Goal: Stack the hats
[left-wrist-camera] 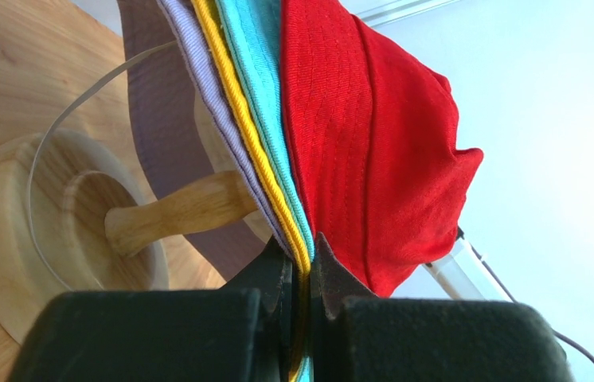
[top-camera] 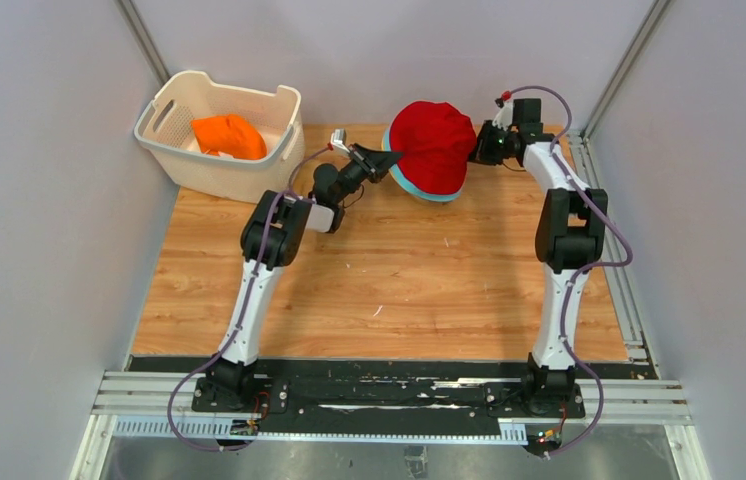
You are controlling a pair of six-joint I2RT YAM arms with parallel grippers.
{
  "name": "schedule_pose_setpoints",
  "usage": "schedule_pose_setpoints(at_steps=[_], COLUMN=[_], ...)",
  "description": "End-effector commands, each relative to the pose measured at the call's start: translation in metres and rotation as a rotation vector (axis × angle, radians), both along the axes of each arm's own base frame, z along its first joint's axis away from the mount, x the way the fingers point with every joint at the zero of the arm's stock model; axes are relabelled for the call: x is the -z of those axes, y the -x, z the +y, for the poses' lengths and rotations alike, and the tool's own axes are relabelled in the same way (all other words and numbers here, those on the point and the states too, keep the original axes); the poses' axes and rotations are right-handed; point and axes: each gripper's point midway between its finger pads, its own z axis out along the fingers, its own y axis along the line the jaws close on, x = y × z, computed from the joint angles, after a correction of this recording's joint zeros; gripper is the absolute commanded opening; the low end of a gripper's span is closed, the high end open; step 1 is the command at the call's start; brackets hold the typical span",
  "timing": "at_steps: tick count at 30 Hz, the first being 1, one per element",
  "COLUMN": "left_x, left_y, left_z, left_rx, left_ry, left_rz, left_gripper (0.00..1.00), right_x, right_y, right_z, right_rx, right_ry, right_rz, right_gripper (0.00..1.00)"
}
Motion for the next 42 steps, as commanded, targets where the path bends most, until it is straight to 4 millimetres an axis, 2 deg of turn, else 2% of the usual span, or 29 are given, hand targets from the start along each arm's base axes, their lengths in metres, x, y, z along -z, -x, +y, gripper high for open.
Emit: schedule_pose_setpoints(at_steps=[1, 8, 12, 17, 20, 23, 24, 29, 35, 39, 41, 42], left_x=[0.104, 0.106, 0.105, 0.099, 0.093, 0.087, 0.084, 0.079, 0.067, 0.062, 0.060, 0.059], left_y=[-0.014, -0.002, 0.007, 0.018, 0.024, 0.028, 0.029, 0.040, 0.050, 0.057, 0.063, 0.065], left_z=[0.025, 0.030, 0.032, 0.030, 0.025, 0.019, 0.016, -0.001, -0.025, -0.042, -0.048, -0.050], left_rx=[-0.075, -0.080, -0.085, -0.070, -0.055, -0.044, -0.036, -0.003, 0.038, 0.069, 0.083, 0.088], left_ry=[-0.182, -0.201, -0.200, -0.177, -0.169, -0.161, -0.159, -0.163, -0.153, -0.159, -0.160, -0.163], left_rz=[0.269, 0.294, 0.304, 0.298, 0.283, 0.267, 0.260, 0.245, 0.209, 0.193, 0.183, 0.179], left_gripper=[0.00, 0.00, 0.00, 0.03, 0.12, 0.27, 0.29, 0.35, 0.36, 0.36, 0.36, 0.36], right_x=[0.041, 0.008, -0.008, -0.025, -0.036, -0.040, -0.042, -0.047, -0.052, -0.059, -0.055, -0.069], right_y=[0.022, 0.015, 0.007, 0.006, 0.010, 0.015, 0.016, 0.020, 0.025, 0.029, 0.030, 0.032], right_z=[-0.012, -0.008, -0.007, -0.016, -0.018, -0.021, -0.023, -0.027, -0.033, -0.046, -0.054, -0.058], right_rx=[0.013, 0.016, 0.022, 0.064, 0.072, 0.079, 0.082, 0.091, 0.104, 0.145, 0.162, 0.173], right_ry=[0.163, 0.158, 0.149, 0.171, 0.170, 0.173, 0.173, 0.166, 0.165, 0.173, 0.175, 0.174], right_rz=[0.116, 0.005, -0.032, -0.078, -0.096, -0.101, -0.101, -0.106, -0.112, -0.126, -0.118, -0.142], right_gripper=[0.00, 0.02, 0.26, 0.40, 0.40, 0.40, 0.40, 0.40, 0.40, 0.40, 0.40, 0.40])
